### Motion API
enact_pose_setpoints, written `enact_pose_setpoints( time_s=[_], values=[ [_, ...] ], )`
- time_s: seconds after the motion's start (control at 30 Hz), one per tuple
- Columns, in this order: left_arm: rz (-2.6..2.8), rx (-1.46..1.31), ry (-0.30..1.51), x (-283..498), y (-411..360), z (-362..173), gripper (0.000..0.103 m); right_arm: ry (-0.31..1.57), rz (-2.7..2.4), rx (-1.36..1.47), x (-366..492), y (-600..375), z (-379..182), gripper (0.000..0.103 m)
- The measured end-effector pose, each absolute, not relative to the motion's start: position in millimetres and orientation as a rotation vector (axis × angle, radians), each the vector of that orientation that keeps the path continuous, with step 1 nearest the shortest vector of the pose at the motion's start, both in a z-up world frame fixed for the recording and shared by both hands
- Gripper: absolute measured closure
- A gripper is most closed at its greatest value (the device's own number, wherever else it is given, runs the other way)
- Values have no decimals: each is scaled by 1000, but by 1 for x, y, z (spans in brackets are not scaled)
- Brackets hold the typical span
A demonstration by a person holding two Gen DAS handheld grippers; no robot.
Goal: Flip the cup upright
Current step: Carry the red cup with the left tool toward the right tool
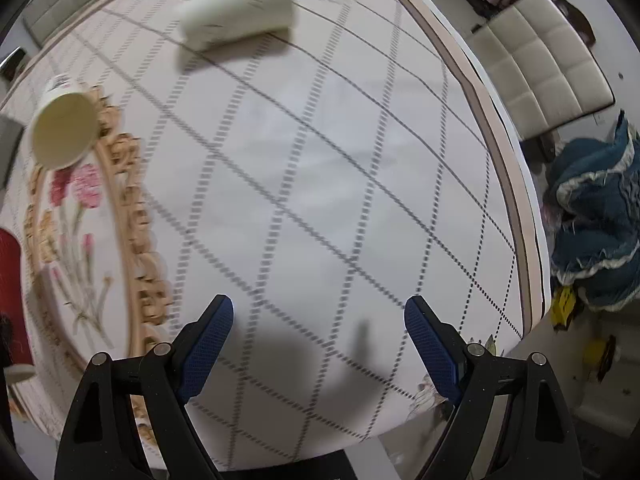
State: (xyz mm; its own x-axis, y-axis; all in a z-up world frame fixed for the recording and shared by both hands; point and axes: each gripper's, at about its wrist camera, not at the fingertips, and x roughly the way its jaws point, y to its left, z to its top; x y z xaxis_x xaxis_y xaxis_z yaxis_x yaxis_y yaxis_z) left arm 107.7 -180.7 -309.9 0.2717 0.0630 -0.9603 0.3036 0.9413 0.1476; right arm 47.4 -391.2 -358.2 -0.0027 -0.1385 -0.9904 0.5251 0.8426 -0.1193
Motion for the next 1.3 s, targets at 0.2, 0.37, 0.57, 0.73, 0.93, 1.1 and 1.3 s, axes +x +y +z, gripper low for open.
enact_pose_setpoints(
  time_s=[0.2,0.37,0.57,0.73,0.93,1.1,1.3],
  values=[
    [-181,378,1344,93,-196,-344,30,1515,-569,354,31,-416,-380,14],
    [-174,388,1362,85,-196,-355,29,1535,-571,371,23,-426,-391,14],
    [-155,314,1423,90,-187,-361,28,1528,-560,392,17,-433,-390,14],
    [-122,317,1422,89,-182,-361,2,1511,-552,393,20,-429,-380,14],
    [-136,298,1413,92,-173,-357,1,1482,-512,379,30,-416,-368,14],
    [-151,278,1396,93,-159,-348,1,1462,-486,372,34,-392,-355,14],
    [-149,226,1327,91,-135,-313,1,1415,-387,399,38,-361,-334,14]
  ],
)
